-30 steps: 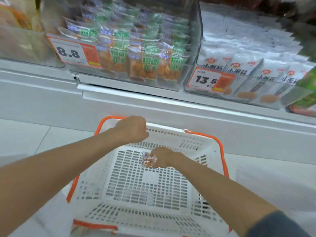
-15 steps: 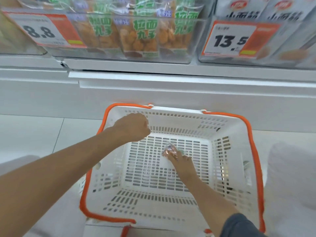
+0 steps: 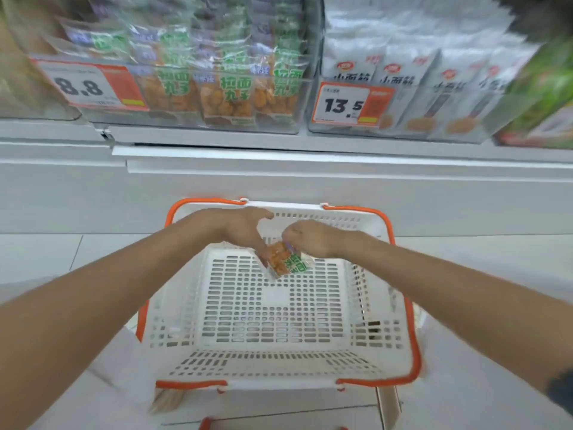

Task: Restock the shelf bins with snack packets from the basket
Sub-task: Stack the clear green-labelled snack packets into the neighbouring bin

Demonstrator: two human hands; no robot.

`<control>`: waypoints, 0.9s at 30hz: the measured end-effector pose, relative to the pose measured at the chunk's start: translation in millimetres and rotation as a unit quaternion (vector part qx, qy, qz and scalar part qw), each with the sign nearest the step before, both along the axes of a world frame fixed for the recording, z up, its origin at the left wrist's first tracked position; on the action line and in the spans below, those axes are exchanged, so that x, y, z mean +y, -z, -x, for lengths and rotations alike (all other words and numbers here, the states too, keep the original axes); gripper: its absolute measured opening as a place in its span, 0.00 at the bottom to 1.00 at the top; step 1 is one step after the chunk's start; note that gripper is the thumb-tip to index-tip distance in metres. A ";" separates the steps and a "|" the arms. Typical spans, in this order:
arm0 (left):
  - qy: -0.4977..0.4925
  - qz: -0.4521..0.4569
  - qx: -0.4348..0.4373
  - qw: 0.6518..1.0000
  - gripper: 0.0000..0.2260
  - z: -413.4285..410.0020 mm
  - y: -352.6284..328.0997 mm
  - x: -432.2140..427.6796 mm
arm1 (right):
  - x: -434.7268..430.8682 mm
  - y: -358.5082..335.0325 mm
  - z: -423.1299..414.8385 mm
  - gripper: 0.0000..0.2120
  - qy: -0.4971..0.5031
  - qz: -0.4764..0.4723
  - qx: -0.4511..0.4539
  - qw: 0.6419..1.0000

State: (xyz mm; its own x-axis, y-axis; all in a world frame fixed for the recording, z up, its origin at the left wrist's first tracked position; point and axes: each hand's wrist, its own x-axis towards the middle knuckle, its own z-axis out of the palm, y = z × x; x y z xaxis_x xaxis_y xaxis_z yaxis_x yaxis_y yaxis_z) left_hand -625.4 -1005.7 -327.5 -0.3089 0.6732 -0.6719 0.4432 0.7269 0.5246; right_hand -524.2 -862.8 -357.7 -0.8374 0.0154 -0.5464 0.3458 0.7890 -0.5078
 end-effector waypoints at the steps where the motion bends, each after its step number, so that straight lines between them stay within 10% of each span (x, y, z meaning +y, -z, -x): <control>1: -0.013 -0.023 -0.034 0.999 0.38 -1.7 -4.0 -0.8 | 2.4 -19.1 -0.8 0.19 0.018 0.021 0.032 0.999; 6: -0.087 -0.168 -0.085 0.978 0.15 -7.2 -27.6 -4.7 | 3.9 -75.1 -12.4 0.23 0.091 0.053 0.204 0.973; 18: -0.192 -0.331 -0.133 0.914 0.11 -18.2 -78.7 -1.3 | 26.7 -135.1 11.0 0.25 0.119 0.149 0.267 0.944; 27: -0.274 -0.453 -0.003 0.848 0.09 21.2 -106.5 5.7 | 48.4 -175.2 29.9 0.04 0.129 0.060 0.390 0.910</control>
State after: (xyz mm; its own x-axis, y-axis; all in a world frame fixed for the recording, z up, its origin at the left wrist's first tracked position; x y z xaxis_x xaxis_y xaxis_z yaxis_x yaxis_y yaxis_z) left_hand -646.6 -1000.0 -221.0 -0.7413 0.6699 0.0413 0.1639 0.1210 0.9790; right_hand -554.1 -814.4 -182.6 -0.9481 0.2455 0.2021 0.0088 0.6556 -0.7551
